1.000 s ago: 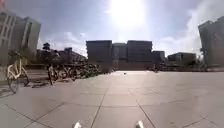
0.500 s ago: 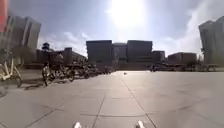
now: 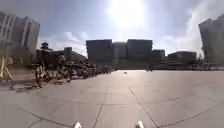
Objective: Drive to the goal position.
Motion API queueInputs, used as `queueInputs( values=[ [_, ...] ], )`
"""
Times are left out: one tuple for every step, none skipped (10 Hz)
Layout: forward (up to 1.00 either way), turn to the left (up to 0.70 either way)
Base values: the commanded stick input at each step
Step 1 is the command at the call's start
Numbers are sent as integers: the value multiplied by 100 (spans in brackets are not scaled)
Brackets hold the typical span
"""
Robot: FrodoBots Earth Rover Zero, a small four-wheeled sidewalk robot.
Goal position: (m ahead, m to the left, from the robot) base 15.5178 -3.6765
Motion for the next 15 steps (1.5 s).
queueInputs(
  values=[
    [70,0],
    [70,0],
    [70,0],
    [70,0],
    [70,0],
    [70,0],
    [70,0],
    [70,0],
    [70,0],
    [70,0],
    [70,0],
    [70,0],
    [70,0],
    [70,0],
    [70,0]
  ],
)
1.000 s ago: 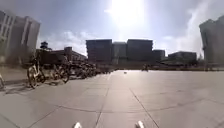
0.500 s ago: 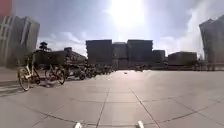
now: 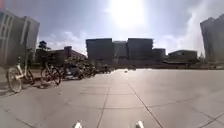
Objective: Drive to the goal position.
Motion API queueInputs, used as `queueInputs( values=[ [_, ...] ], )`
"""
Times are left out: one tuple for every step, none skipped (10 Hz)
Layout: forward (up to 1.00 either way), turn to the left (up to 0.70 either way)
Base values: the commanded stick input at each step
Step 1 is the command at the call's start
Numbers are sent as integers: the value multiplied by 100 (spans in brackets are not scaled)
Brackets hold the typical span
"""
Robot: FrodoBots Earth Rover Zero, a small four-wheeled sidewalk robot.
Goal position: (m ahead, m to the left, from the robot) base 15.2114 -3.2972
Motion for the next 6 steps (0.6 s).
queueInputs(
  values=[
    [70,0],
    [70,0],
    [70,0],
    [70,0],
    [70,0],
    [70,0]
  ],
)
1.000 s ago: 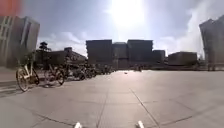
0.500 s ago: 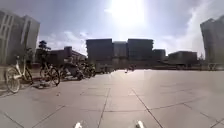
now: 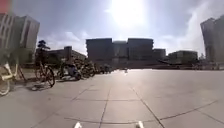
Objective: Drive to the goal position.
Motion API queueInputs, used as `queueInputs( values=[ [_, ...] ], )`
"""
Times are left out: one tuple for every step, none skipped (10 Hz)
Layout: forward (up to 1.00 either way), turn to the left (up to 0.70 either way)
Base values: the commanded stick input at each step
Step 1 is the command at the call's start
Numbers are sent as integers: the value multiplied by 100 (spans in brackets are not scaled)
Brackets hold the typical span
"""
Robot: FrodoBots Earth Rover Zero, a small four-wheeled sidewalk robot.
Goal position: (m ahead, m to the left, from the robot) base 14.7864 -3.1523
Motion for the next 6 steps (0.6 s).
queueInputs(
  values=[
    [70,0],
    [70,0],
    [70,0],
    [70,0],
    [70,0],
    [70,0]
  ],
)
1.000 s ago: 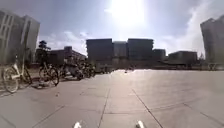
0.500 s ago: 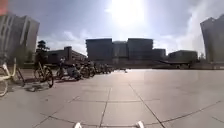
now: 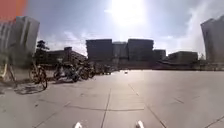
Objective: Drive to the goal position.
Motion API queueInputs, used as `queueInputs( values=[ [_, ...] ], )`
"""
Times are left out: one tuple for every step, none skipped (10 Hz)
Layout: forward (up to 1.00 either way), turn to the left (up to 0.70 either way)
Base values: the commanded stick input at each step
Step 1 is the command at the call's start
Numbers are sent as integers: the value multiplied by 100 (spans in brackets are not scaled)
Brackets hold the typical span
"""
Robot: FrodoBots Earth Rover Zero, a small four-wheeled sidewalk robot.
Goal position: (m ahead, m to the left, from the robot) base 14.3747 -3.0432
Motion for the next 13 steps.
queueInputs(
  values=[
    [70,0],
    [70,0],
    [70,0],
    [70,0],
    [70,0],
    [70,0],
    [70,0],
    [70,0],
    [70,0],
    [70,0],
    [70,0],
    [70,0],
    [70,0]
  ],
)
